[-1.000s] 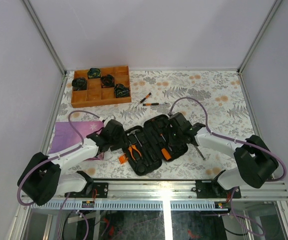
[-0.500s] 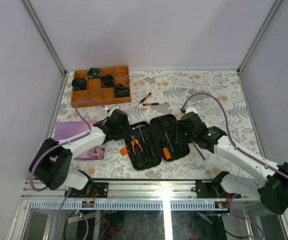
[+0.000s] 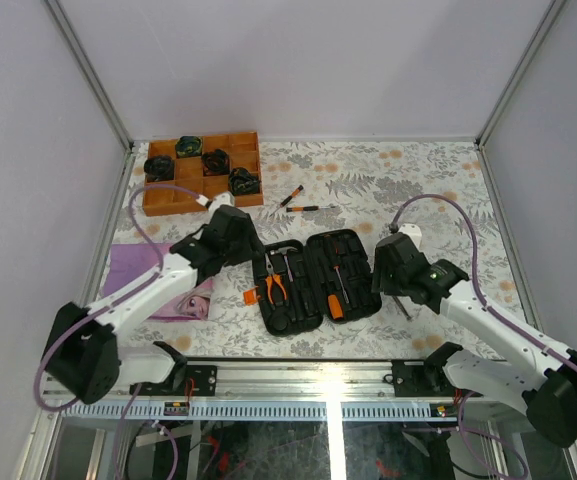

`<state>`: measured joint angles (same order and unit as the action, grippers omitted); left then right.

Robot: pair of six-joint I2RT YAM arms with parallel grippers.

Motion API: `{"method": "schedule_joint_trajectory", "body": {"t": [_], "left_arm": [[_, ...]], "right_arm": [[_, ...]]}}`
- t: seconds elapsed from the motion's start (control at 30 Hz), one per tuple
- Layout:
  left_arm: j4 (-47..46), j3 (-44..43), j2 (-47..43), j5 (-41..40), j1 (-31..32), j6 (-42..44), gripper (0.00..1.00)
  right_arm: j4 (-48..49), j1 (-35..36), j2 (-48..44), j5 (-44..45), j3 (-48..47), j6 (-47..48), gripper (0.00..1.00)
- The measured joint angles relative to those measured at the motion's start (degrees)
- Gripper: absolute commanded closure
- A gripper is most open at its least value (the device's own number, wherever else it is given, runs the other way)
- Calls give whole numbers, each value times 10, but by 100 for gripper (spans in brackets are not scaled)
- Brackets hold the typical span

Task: Sort the tools into containers
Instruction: Pick up the utility knife at the center of the board.

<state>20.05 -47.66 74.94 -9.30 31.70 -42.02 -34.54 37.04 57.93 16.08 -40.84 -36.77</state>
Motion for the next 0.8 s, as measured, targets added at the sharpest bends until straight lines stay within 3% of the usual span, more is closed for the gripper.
{"method": "schedule_joint_trajectory", "body": {"t": [0.37, 0.8], "left_arm": [[118, -13, -136, -37, -3, 20, 40], [201, -20, -190, -65, -3, 49, 40]], "right_arm": [[-2, -117, 104, -28, 5, 39, 45], [32, -149, 239, -92, -17, 93, 50]]}}
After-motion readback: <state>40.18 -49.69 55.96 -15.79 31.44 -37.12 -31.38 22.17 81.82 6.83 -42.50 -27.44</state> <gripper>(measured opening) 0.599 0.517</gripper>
